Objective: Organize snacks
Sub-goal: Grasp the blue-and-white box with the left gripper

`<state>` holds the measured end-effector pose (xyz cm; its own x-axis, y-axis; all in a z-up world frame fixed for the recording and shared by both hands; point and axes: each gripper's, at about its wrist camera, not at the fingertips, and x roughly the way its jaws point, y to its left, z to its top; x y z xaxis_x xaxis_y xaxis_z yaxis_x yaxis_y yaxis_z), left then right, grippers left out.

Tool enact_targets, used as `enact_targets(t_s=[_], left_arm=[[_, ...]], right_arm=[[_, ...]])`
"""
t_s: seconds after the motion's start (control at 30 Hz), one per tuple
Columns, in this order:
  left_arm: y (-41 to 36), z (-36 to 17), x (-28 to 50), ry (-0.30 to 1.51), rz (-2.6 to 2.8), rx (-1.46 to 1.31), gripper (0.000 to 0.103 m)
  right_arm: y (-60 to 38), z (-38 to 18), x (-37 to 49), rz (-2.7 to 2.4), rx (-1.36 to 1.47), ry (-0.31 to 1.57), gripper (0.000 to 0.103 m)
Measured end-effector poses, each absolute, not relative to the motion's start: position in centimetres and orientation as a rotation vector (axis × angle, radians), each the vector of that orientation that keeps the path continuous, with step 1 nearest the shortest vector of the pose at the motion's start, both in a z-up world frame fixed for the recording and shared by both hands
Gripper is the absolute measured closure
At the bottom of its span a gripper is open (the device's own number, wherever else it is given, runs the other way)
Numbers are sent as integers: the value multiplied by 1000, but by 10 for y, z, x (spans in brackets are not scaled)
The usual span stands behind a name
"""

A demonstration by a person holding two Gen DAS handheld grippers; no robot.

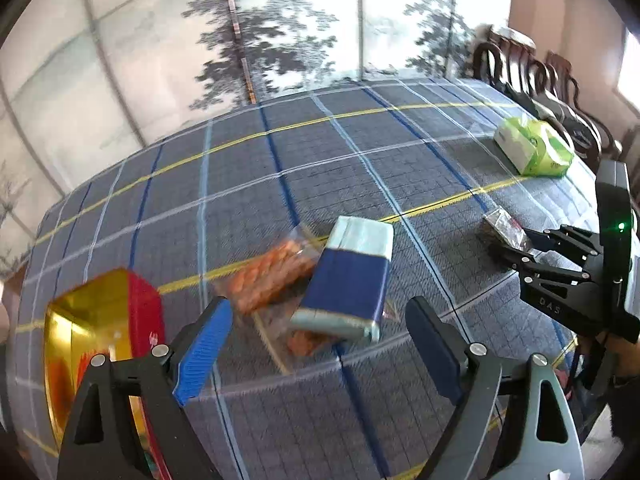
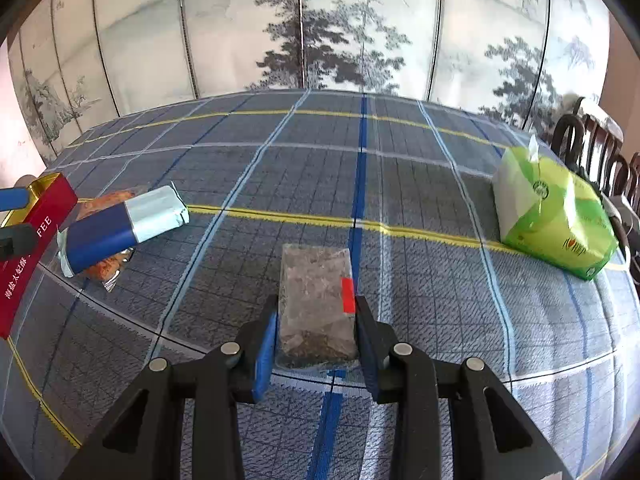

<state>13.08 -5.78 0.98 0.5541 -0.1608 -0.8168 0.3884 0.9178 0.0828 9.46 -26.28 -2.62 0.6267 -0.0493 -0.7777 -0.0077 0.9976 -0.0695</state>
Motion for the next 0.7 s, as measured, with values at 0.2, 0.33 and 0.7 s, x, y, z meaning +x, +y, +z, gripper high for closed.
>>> enact_targets(t_s=[0.2, 0.33, 0.7], left_arm=[[-76, -11, 155, 1002, -366, 296, 16], [-82, -24, 164, 1039, -380, 300, 16], [-86, -37, 164, 1064, -379, 287, 57]], right_arm=[[-263, -26, 94, -23, -66, 892, 67], [-263, -26, 94, -23, -65, 892, 67], [-263, -26, 94, -24, -66, 893, 67]])
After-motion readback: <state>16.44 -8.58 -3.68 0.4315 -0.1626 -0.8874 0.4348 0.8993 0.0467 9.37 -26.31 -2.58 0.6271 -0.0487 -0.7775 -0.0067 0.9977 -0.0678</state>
